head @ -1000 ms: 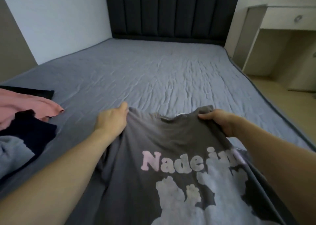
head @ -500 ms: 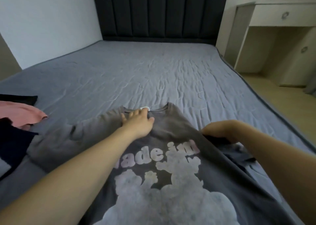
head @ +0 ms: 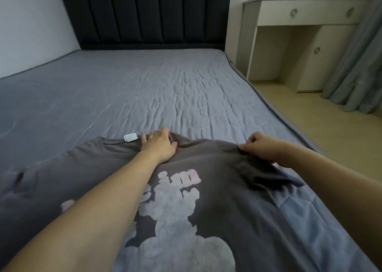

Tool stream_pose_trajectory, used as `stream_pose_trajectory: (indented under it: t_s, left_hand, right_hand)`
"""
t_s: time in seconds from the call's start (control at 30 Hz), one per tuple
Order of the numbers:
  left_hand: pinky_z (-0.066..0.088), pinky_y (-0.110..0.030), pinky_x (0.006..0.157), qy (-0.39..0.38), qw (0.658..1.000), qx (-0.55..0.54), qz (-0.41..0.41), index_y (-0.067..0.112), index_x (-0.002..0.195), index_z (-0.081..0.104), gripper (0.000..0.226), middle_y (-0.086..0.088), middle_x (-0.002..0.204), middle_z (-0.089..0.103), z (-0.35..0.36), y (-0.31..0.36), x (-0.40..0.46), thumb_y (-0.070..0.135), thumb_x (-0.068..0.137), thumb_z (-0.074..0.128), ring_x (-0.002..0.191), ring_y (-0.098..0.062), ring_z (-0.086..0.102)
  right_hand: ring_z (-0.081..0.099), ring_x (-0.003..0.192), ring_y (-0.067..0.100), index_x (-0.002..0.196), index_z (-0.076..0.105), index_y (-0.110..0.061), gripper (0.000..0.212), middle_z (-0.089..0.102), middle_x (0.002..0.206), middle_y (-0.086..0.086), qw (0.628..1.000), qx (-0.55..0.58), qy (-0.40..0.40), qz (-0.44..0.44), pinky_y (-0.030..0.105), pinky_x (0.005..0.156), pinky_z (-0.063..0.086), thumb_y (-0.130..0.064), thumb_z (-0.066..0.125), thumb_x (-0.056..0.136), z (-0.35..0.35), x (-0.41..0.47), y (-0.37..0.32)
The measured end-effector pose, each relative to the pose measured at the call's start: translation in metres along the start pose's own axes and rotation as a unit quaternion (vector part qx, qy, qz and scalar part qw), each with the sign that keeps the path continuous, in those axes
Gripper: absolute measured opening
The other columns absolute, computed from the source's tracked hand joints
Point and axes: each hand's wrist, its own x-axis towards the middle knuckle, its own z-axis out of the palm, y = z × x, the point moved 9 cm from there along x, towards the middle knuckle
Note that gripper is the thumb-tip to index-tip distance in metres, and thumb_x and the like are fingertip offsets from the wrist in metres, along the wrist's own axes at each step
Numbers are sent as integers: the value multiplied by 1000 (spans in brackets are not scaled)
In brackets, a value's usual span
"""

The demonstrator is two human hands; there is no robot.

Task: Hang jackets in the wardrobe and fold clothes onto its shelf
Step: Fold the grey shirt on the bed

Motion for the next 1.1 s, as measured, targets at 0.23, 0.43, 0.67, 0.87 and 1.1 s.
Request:
stream_pose_trajectory:
  t_s: [0.23, 0.43, 0.67, 0.87, 1.1]
  left_hand:
    - [37, -44, 94, 116, 993, 21, -19, 11, 115, 50, 28, -19, 125, 57, -13, 3, 17, 33, 100, 42, 117, -38, 49]
    - [38, -48, 85, 303, 953, -4, 20, 10, 104, 47, 17, -21, 107, 63, -70, 41, 44, 26, 101, 42, 102, -42, 56]
    - [23, -50, 108, 181, 981, 4, -63, 14, 125, 46, 38, -19, 136, 42, -13, 37, 107, 40, 99, 35, 127, -37, 35]
    - [6, -60, 114, 152, 985, 64, -44, 14, 128, 49, 44, -19, 137, 44, 30, 27, 109, 41, 97, 32, 132, -36, 34]
    - [-1, -54, 117, 133, 986, 90, 41, 27, 150, 25, 52, -5, 154, 27, 21, 44, 90, 33, 99, 31, 143, -29, 20]
  right_hand:
    - [54, 83, 18, 94, 54, -21, 16, 61, 108, 3, 943, -320, -68, -55, 27, 67, 41, -23, 59, 79, 28, 7, 3]
    - [55, 94, 32, 91, 46, -12, 7, 57, 111, 15, 910, -380, 141, -86, 37, 74, 44, -8, 40, 92, -43, 48, -18]
    - [50, 96, 34, 91, 51, -11, 15, 55, 100, 12, 857, -361, 329, -162, 41, 80, 35, -24, 48, 83, -33, 69, -19]
    - [39, 106, 32, 98, 50, -17, 28, 48, 111, 9, 900, -162, 394, -95, 42, 93, 24, -37, 42, 80, -16, 77, 34]
    - [55, 99, 37, 88, 55, -13, 45, 64, 101, 15, 909, 57, 412, 3, 46, 90, 38, -51, 32, 96, -35, 62, 66]
